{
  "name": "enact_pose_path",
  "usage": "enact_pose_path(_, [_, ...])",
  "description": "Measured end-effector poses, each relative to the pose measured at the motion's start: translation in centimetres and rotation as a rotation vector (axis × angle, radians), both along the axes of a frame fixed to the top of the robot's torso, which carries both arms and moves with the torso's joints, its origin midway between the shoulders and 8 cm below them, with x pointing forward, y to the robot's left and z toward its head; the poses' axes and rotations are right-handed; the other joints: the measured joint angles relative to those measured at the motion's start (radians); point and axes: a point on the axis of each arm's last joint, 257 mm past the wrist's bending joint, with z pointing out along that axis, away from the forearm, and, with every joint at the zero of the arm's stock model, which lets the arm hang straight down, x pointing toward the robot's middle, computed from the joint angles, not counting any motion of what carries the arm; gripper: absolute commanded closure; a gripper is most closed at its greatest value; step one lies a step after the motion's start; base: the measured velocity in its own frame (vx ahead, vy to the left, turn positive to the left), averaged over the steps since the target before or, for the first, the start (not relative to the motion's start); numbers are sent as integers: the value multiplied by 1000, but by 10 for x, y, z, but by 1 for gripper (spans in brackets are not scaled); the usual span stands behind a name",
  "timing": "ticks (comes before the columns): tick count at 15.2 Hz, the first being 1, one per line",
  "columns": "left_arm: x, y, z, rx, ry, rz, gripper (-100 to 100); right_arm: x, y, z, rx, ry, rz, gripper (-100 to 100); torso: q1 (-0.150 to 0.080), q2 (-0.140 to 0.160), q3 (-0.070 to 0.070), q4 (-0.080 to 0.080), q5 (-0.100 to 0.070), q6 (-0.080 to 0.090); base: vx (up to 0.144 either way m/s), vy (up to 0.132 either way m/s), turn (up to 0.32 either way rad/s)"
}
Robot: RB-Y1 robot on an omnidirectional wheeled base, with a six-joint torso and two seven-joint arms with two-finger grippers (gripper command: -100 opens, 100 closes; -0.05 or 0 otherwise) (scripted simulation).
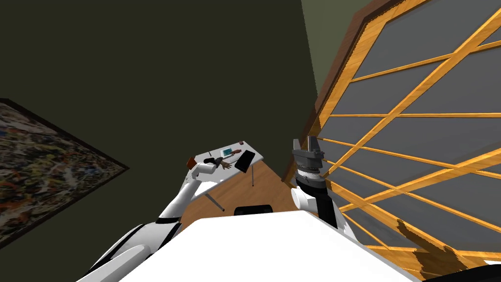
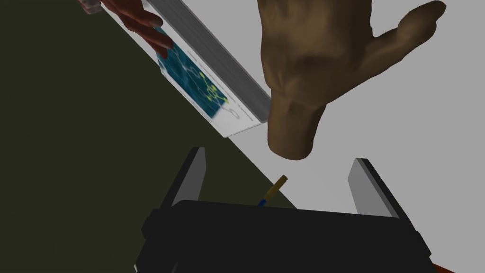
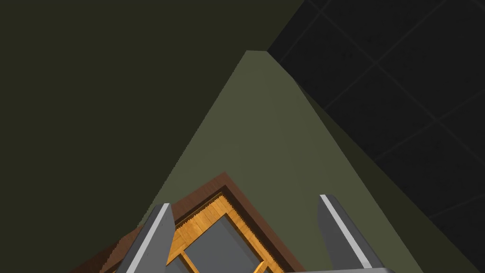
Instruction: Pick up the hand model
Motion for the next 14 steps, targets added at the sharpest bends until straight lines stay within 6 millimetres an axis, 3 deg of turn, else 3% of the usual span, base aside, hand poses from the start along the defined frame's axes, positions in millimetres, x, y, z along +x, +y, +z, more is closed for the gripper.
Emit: enact_pose_path(14, [-20,35,-23,47,250,78,-100,0,0,0,0,0,0,0,0,0,0,0,0,0,7,-17,-66])
